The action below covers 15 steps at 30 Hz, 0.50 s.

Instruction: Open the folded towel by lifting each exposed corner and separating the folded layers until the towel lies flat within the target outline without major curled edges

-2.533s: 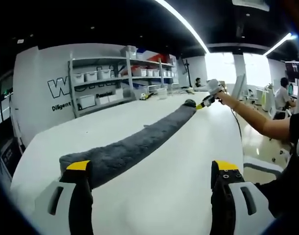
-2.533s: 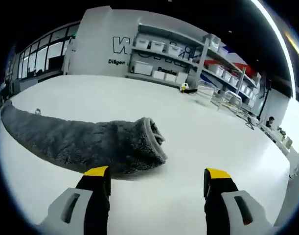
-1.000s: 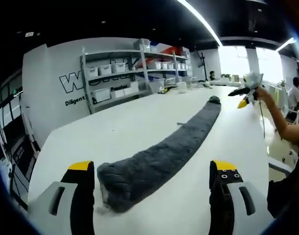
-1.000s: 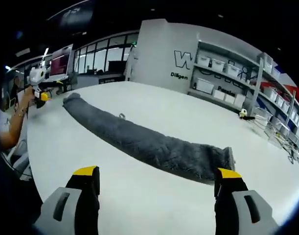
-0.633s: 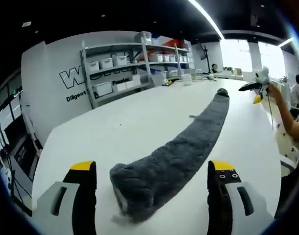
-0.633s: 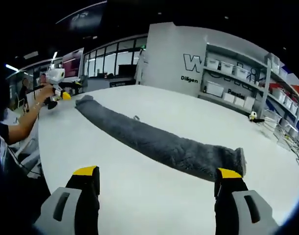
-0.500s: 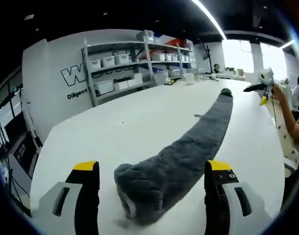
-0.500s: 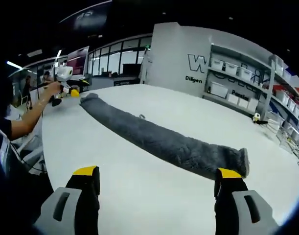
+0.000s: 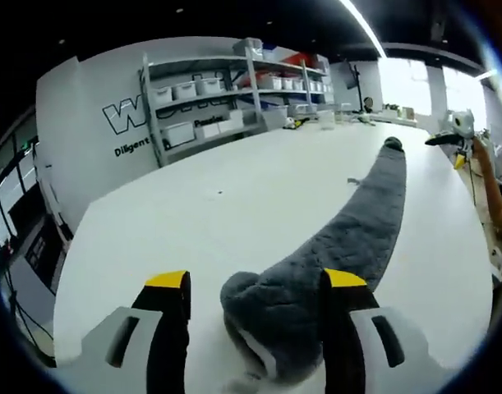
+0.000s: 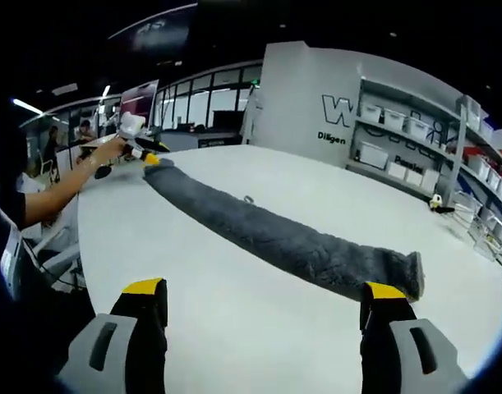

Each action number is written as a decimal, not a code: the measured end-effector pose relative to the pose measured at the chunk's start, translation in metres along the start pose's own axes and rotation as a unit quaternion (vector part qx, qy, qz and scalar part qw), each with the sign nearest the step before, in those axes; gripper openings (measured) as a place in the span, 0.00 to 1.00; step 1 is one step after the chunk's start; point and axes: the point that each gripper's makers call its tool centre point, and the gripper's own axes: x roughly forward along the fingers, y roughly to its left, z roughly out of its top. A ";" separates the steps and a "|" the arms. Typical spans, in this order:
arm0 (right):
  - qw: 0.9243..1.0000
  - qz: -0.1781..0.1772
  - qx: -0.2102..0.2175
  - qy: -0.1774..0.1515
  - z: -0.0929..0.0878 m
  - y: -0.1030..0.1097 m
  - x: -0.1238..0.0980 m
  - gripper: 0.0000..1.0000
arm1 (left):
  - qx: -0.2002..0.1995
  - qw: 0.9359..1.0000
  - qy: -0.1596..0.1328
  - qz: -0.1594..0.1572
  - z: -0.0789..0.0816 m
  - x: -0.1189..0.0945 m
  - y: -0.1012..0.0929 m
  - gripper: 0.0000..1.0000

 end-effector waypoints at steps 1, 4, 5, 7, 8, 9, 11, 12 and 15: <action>1.000 0.000 -0.001 0.002 -0.001 0.001 0.000 0.99 | -0.009 1.000 0.006 -0.007 -0.002 0.001 0.000 0.52; 1.000 0.002 -0.002 0.003 -0.001 0.003 0.001 0.99 | -0.038 0.998 0.021 -0.036 -0.009 0.006 -0.004 0.42; 1.000 0.002 -0.002 0.003 -0.001 0.003 0.001 0.99 | -0.045 0.998 0.024 -0.040 -0.010 0.006 -0.005 0.40; 1.000 0.002 -0.003 0.004 -0.001 0.002 0.001 0.99 | -0.052 0.997 0.031 -0.050 -0.014 0.008 -0.009 0.35; 1.000 0.002 -0.003 0.004 -0.001 0.002 0.002 0.99 | -0.052 0.997 0.034 -0.054 -0.016 0.008 -0.013 0.33; 1.000 0.002 -0.003 0.005 -0.002 0.003 0.002 0.99 | -0.050 0.996 0.038 -0.058 -0.018 0.009 -0.016 0.30; 1.000 0.004 -0.002 0.006 -0.003 0.003 0.003 0.99 | -0.044 0.996 0.043 -0.059 -0.020 0.009 -0.019 0.26; 1.000 0.004 -0.001 0.007 -0.003 0.003 0.004 0.99 | -0.040 0.996 0.046 -0.058 -0.021 0.009 -0.018 0.22; 1.000 0.004 -0.002 0.007 -0.003 0.003 0.004 0.99 | -0.028 0.997 0.043 -0.059 -0.019 0.009 -0.017 0.12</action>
